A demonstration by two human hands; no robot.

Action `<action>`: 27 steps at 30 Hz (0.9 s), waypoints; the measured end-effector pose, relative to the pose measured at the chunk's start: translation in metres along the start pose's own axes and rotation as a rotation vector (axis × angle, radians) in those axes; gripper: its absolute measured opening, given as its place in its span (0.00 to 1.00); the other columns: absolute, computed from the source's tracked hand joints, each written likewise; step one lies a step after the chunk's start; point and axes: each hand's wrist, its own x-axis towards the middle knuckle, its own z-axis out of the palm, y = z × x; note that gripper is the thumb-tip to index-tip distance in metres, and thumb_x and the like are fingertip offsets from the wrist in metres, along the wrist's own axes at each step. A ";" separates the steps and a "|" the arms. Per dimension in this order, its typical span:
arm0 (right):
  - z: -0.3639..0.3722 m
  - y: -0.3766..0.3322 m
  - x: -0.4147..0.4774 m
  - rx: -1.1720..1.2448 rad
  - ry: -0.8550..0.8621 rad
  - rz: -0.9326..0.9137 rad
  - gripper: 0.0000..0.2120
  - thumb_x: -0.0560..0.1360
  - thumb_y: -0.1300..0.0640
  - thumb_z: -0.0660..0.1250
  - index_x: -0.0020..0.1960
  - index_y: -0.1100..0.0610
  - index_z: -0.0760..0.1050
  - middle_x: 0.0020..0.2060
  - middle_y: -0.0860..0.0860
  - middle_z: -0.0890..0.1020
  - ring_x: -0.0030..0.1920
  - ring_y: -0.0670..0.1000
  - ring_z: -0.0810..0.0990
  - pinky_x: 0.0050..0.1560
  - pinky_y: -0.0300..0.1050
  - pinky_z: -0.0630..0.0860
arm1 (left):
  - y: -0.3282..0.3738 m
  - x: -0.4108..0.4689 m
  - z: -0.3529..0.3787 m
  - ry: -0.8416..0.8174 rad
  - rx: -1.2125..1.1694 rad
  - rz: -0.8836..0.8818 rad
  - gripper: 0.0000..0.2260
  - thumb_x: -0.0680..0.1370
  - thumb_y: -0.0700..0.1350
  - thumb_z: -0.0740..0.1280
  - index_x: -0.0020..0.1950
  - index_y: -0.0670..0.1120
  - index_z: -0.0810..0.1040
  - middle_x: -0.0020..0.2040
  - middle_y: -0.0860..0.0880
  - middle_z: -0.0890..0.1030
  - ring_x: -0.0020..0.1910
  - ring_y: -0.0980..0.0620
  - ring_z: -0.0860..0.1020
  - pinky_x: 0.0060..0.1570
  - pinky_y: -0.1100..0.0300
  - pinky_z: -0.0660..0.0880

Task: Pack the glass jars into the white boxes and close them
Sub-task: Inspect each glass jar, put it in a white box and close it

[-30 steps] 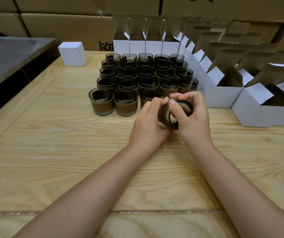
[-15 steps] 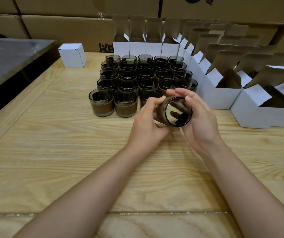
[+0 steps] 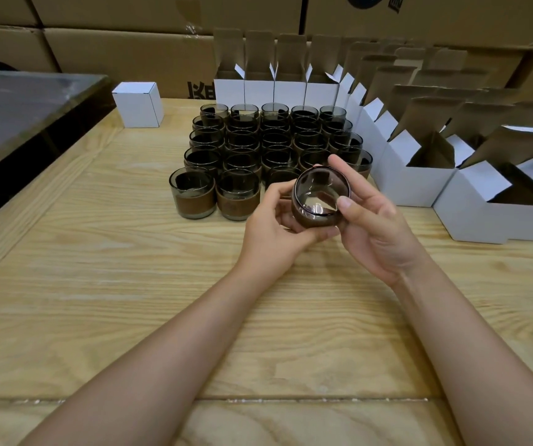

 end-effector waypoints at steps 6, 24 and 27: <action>0.002 0.000 -0.001 -0.148 0.038 -0.015 0.29 0.71 0.60 0.66 0.70 0.47 0.65 0.65 0.52 0.76 0.68 0.51 0.73 0.71 0.51 0.67 | 0.000 0.000 -0.001 0.009 0.018 -0.050 0.25 0.63 0.44 0.82 0.54 0.56 0.75 0.44 0.54 0.82 0.34 0.53 0.77 0.41 0.55 0.80; 0.009 -0.003 0.003 -0.018 0.415 0.137 0.17 0.73 0.41 0.65 0.48 0.54 0.82 0.42 0.55 0.86 0.42 0.54 0.85 0.37 0.48 0.82 | -0.003 -0.005 0.001 0.007 0.299 0.263 0.42 0.62 0.54 0.80 0.71 0.58 0.63 0.49 0.50 0.70 0.41 0.63 0.69 0.46 0.73 0.67; 0.013 -0.001 0.004 0.016 0.410 0.164 0.23 0.68 0.37 0.65 0.46 0.55 0.84 0.42 0.57 0.86 0.39 0.54 0.85 0.33 0.47 0.82 | -0.004 -0.006 0.001 -0.003 0.317 0.324 0.43 0.64 0.53 0.79 0.72 0.59 0.59 0.58 0.53 0.66 0.54 0.66 0.68 0.56 0.73 0.67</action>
